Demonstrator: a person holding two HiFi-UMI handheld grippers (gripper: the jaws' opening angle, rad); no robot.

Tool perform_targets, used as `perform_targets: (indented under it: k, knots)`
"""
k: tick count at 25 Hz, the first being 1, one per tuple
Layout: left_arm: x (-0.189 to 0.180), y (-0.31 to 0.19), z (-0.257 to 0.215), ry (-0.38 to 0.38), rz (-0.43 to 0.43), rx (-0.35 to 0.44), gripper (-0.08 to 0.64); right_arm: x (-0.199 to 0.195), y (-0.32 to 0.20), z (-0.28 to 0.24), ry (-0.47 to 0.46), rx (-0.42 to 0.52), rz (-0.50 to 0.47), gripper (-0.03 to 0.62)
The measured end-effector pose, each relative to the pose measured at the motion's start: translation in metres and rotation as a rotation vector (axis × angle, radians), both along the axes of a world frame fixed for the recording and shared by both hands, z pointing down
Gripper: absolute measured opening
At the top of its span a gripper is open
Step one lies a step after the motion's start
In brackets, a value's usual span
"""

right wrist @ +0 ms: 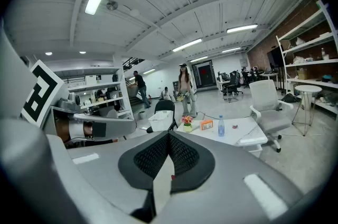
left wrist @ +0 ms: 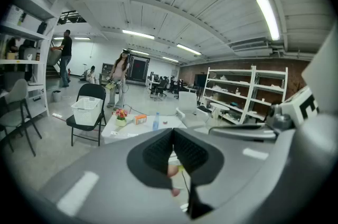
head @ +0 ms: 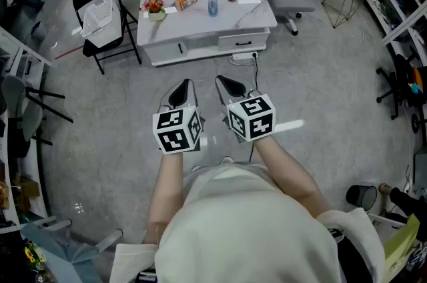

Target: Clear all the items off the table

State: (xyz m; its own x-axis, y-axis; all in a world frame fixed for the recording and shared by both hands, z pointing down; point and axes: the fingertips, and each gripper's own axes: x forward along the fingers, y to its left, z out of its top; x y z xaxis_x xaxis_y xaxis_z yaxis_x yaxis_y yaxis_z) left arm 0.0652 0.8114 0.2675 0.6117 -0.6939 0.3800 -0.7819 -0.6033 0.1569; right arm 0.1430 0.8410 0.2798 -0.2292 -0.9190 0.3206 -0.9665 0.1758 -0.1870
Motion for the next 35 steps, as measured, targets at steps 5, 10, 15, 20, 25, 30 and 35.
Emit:
perform_targets:
  k: [5, 10, 15, 20, 25, 30, 35]
  knots:
    - [0.007, 0.001, 0.000, 0.001, -0.001, 0.000, 0.009, 0.008, 0.000, 0.001, 0.006, 0.003, 0.001, -0.003]
    - [0.012, 0.002, 0.004, -0.005, -0.004, -0.004, 0.009, 0.011, 0.001, 0.001, 0.004, 0.006, -0.016, -0.003]
    - [0.014, 0.006, 0.008, -0.006, -0.017, -0.010, 0.009, 0.008, 0.005, 0.002, -0.006, 0.015, -0.042, -0.002]
    - [0.015, 0.005, 0.013, -0.001, -0.031, -0.022, 0.009, 0.010, 0.000, 0.005, -0.014, 0.004, -0.049, -0.002]
    - [0.013, -0.004, 0.016, -0.001, -0.047, -0.032, 0.009, 0.012, -0.008, 0.007, -0.011, -0.006, -0.052, -0.002]
    - [0.012, -0.028, 0.019, -0.004, -0.044, -0.034, 0.009, 0.011, -0.029, 0.012, -0.006, -0.013, -0.052, -0.002]
    - [0.012, -0.063, 0.022, 0.000, -0.038, -0.036, 0.009, 0.010, -0.062, 0.014, 0.001, -0.019, -0.051, -0.002]
